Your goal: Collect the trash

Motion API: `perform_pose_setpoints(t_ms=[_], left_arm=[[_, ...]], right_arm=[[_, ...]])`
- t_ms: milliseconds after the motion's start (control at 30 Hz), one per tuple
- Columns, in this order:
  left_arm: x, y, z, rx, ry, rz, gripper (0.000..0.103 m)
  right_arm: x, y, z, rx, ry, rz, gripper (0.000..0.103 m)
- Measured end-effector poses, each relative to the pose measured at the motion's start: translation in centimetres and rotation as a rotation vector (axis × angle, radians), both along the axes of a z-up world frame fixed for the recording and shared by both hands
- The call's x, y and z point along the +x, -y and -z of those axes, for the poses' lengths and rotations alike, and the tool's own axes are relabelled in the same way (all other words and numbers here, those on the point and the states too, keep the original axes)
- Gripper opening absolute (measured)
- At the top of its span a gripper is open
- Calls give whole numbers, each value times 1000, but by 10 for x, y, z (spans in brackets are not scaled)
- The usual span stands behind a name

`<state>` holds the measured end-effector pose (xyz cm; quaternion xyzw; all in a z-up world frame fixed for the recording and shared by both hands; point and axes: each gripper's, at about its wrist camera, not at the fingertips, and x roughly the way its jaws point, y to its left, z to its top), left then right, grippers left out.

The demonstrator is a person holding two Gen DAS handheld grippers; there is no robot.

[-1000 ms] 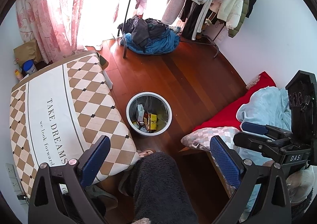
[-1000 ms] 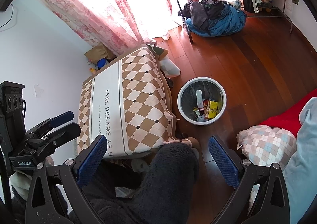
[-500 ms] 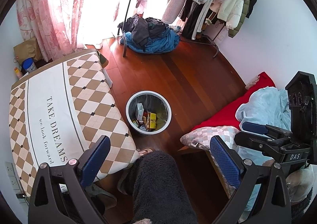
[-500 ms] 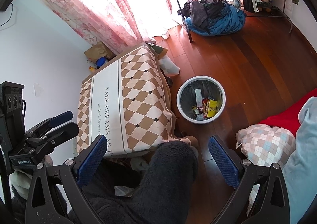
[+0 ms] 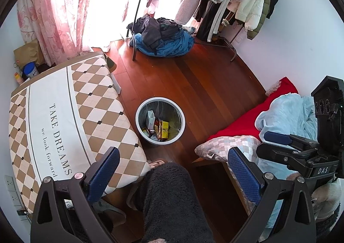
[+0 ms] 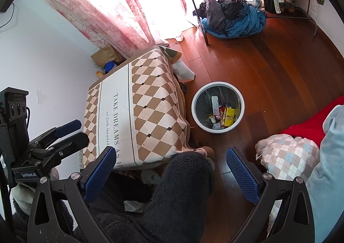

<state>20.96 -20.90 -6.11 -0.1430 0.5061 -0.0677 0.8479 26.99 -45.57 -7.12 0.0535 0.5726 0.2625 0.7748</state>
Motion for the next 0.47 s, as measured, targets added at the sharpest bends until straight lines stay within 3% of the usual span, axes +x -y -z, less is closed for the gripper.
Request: perform_pose_setpoints(t_ms=[467], left_arm=[[-2, 6, 0, -5, 1, 7, 103]], right_arm=[[-2, -2, -2, 0, -1, 1, 103]])
